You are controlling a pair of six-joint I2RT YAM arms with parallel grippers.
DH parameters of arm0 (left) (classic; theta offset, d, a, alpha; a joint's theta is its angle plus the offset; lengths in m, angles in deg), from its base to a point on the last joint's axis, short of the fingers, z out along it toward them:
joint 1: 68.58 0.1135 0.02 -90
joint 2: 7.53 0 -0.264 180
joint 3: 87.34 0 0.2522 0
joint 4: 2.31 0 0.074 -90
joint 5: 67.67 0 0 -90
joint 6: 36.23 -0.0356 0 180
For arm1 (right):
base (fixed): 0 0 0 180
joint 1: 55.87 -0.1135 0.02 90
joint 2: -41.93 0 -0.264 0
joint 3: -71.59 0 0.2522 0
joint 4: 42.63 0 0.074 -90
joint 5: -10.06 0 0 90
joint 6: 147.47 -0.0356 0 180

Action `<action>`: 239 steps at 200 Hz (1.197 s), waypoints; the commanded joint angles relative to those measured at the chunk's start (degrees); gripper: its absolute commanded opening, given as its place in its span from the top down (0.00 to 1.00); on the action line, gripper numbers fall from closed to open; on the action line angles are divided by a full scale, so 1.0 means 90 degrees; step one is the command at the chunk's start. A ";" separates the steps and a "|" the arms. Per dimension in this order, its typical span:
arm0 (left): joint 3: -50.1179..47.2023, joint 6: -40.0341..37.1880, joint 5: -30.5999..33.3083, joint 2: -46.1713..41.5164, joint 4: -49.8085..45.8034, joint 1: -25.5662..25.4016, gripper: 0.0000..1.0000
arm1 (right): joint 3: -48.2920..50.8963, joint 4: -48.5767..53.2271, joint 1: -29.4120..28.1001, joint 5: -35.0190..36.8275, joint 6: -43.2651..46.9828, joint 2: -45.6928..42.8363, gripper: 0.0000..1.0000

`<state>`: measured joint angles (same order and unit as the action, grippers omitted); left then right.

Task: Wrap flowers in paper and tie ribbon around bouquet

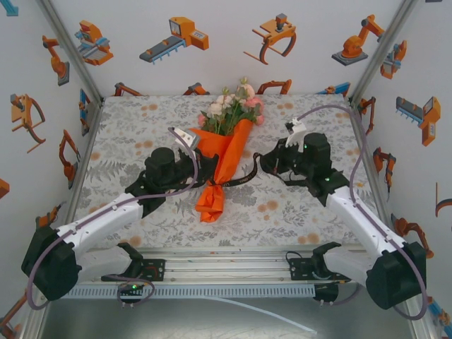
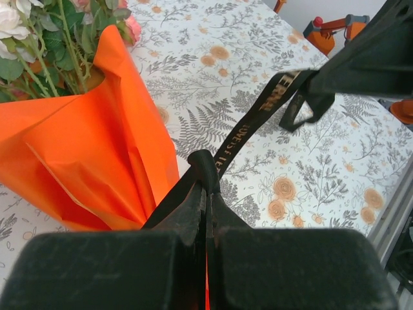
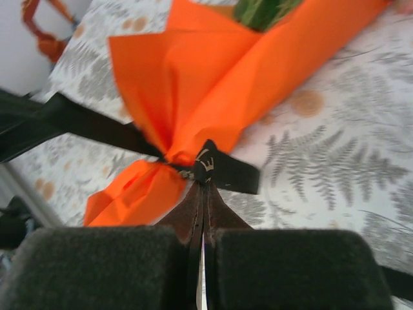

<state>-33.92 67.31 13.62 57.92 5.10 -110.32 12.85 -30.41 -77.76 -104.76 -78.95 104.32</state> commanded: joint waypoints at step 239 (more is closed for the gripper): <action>-0.0160 0.0097 0.0001 -0.0183 0.0394 -0.0161 1.00 | -0.1731 -0.0472 -0.1041 0.0046 -0.0989 0.2262 0.57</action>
<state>-36.61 67.35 14.34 55.71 6.11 -111.63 -6.62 -36.24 -89.93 -105.83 -88.96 128.76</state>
